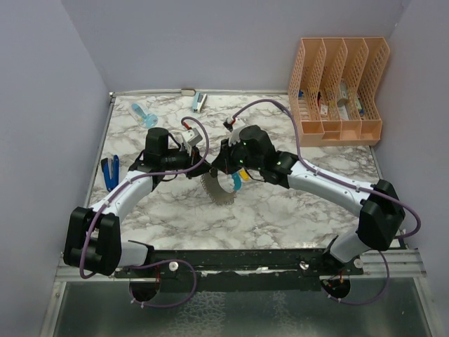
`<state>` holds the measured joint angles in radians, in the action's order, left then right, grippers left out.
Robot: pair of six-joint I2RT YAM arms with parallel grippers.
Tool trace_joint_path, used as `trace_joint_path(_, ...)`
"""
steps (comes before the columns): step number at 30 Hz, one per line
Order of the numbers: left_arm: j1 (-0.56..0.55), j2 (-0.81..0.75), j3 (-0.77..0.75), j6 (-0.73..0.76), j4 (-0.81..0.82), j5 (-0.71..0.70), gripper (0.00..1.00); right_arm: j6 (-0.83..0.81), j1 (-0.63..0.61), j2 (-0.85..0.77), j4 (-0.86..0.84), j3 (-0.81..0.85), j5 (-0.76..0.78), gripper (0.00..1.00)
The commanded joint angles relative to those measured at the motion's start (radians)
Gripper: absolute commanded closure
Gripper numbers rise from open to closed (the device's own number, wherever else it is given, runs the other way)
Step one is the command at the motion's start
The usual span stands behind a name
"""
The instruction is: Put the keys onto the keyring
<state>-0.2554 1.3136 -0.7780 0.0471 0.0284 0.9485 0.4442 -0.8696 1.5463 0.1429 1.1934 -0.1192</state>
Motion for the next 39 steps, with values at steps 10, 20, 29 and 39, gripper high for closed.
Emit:
trace_joint_path(10, 0.004, -0.031, -0.016, -0.011, 0.014, 0.019, 1.00, 0.004, -0.006, 0.014, 0.028, 0.023, 0.073, 0.98)
trace_joint_path(20, 0.004, -0.031, -0.014, -0.009, 0.017, 0.028, 1.00, 0.014, -0.006, 0.000, 0.029, 0.000, 0.095, 0.99)
trace_joint_path(29, 0.005, -0.034, -0.012, -0.009, 0.017, 0.032, 1.00, 0.021, -0.006, -0.017, 0.032, -0.020, 0.108, 0.99)
trace_joint_path(39, 0.005, -0.034, -0.013, -0.011, 0.017, 0.035, 1.00, 0.027, -0.006, -0.055, 0.046, -0.054, 0.142, 0.99)
